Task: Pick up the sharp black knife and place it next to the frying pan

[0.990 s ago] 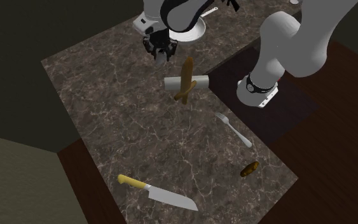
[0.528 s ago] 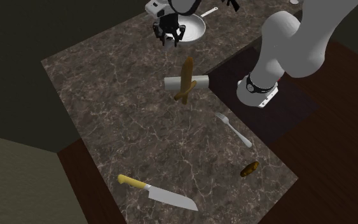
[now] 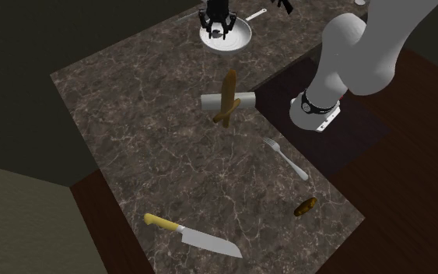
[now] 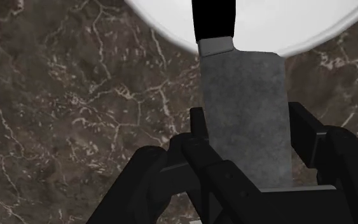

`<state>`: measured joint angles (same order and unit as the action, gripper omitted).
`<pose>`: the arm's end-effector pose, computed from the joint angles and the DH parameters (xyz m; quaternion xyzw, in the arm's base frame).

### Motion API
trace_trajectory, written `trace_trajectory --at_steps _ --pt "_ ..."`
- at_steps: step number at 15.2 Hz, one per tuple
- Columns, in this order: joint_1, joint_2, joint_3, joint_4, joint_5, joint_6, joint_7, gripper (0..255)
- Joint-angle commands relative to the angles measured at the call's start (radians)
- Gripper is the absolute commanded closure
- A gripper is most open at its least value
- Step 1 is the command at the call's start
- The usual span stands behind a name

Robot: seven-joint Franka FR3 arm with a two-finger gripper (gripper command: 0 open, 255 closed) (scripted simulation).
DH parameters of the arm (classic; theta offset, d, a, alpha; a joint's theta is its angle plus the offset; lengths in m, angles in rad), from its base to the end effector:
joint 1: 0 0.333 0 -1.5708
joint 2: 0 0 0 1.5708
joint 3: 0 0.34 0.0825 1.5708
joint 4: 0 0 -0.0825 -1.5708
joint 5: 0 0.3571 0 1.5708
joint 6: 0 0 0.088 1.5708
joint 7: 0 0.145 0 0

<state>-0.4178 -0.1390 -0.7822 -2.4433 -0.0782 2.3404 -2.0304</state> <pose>0.1607 -0.4194 0.3434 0.9024 0.4303 0.0209 0.0002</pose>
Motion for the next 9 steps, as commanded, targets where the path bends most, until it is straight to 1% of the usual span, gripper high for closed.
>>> trace_trajectory --at_steps 1,5,7,9 --pt "-0.009 0.042 -0.040 0.032 0.036 0.000 -0.079 255" --pt "-0.041 0.121 -0.108 0.100 0.114 -0.017 -0.236 255" --pt "-0.065 0.173 -0.134 0.141 0.168 -0.030 -0.322 255" --pt "-0.100 0.232 -0.149 0.187 0.230 -0.047 -0.410 255"
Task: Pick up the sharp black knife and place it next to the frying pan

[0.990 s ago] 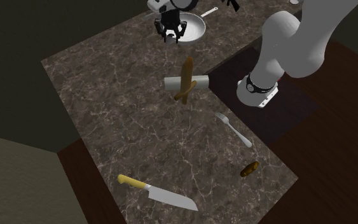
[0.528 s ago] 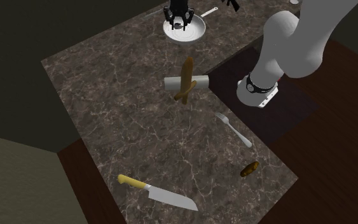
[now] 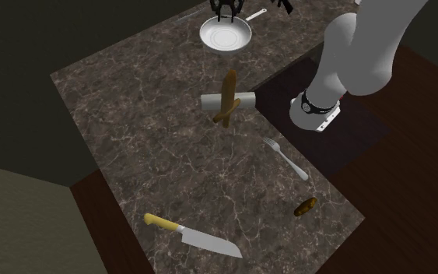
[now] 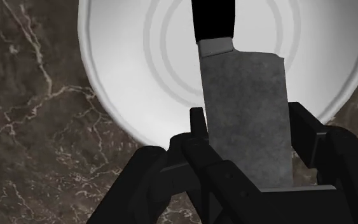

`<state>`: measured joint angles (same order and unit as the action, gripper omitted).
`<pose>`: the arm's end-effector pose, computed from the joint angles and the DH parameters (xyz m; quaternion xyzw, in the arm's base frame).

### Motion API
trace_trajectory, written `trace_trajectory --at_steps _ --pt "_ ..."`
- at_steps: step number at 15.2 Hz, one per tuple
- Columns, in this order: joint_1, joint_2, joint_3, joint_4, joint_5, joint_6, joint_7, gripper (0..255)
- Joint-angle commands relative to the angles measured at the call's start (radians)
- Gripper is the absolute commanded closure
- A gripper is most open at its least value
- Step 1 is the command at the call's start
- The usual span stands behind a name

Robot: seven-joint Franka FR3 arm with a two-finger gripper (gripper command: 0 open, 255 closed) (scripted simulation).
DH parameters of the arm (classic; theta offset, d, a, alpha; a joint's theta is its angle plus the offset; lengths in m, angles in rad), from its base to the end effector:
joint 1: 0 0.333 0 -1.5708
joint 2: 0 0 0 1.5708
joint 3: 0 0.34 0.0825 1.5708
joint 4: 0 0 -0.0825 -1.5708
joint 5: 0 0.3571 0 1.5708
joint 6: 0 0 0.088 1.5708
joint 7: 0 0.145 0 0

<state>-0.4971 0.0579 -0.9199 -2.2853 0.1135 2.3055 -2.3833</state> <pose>0.0825 -0.4912 0.3406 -0.9024 -0.4304 -0.0199 0.0001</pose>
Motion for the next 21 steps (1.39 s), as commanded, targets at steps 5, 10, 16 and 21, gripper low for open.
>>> trace_trajectory --at_steps 5,10,16,21 --pt "-0.153 0.192 -0.004 0.167 0.188 -0.074 -0.261 255" --pt "-0.323 0.344 0.038 0.334 0.300 -0.153 -0.414 255" --pt "-0.538 0.519 0.098 0.579 0.389 -0.264 -0.534 255" --pt "-0.722 0.673 0.147 0.835 0.442 -0.373 -0.588 255"
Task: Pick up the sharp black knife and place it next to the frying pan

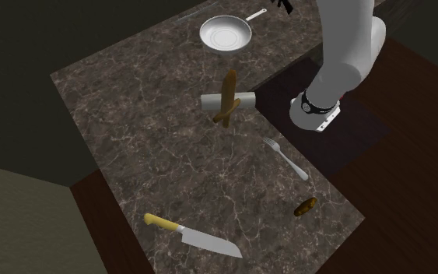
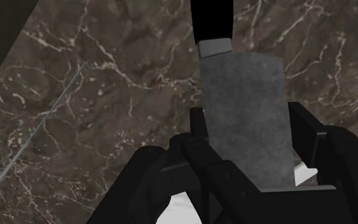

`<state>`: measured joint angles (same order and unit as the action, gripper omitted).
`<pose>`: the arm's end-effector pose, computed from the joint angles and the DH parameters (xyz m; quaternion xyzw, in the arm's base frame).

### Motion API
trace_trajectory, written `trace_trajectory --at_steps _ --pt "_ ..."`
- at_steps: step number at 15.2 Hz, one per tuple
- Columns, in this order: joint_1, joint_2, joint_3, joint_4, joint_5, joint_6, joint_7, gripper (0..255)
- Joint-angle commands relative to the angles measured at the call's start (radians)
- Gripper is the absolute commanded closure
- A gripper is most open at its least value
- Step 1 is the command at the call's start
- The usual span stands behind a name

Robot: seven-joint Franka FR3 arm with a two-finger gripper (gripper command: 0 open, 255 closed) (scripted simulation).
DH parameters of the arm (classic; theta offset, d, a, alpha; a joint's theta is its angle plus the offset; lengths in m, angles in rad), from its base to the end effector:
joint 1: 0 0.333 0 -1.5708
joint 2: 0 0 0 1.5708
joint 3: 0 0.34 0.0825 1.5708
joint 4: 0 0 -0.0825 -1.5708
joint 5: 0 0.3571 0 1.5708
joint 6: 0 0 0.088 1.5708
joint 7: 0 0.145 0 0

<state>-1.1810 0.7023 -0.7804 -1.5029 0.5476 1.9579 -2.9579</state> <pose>-0.1196 -0.6750 0.3274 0.9024 0.4305 0.0199 0.0008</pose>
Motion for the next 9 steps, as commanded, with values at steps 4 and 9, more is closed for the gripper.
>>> trace_trajectory --at_steps 4,9 --pt "-0.203 0.172 0.050 0.324 0.041 -0.134 -0.024 255" --pt "-0.231 0.218 0.066 0.356 0.056 -0.117 -0.030 255"
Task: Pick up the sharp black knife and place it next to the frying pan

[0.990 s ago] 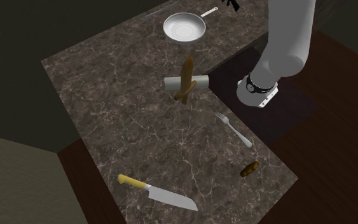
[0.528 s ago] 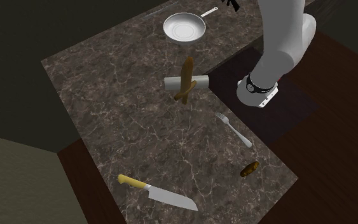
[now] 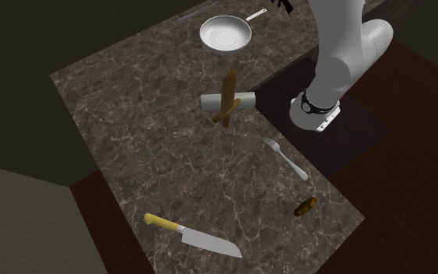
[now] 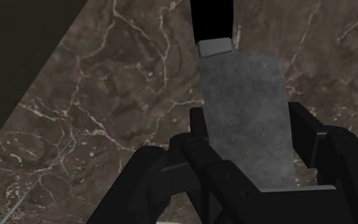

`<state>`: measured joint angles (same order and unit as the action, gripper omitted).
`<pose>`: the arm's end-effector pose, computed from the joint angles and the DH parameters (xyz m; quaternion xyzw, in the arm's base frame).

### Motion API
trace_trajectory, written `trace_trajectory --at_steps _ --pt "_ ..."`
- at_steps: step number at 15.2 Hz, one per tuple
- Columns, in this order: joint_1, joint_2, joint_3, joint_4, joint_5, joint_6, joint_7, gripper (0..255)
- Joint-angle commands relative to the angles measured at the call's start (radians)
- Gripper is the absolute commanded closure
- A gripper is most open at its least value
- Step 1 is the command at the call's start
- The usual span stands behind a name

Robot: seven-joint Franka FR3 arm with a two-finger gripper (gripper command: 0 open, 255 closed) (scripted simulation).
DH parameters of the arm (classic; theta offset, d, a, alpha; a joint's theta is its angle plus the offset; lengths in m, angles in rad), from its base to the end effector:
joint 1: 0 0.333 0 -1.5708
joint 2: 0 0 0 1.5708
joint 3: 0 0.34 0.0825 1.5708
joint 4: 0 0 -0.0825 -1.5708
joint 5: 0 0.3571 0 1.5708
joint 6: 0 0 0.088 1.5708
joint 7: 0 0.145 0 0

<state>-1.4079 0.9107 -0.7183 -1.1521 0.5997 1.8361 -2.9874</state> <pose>-0.1824 -0.7216 0.3058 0.9019 0.4314 0.0204 0.0003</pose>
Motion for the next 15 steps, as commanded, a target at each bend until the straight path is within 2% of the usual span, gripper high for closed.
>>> trace_trajectory --at_steps 1,15 --pt "-0.004 0.014 0.006 0.000 0.006 0.014 -0.003 255" --pt "-0.011 0.101 0.044 -0.040 0.049 0.134 -0.028 255"
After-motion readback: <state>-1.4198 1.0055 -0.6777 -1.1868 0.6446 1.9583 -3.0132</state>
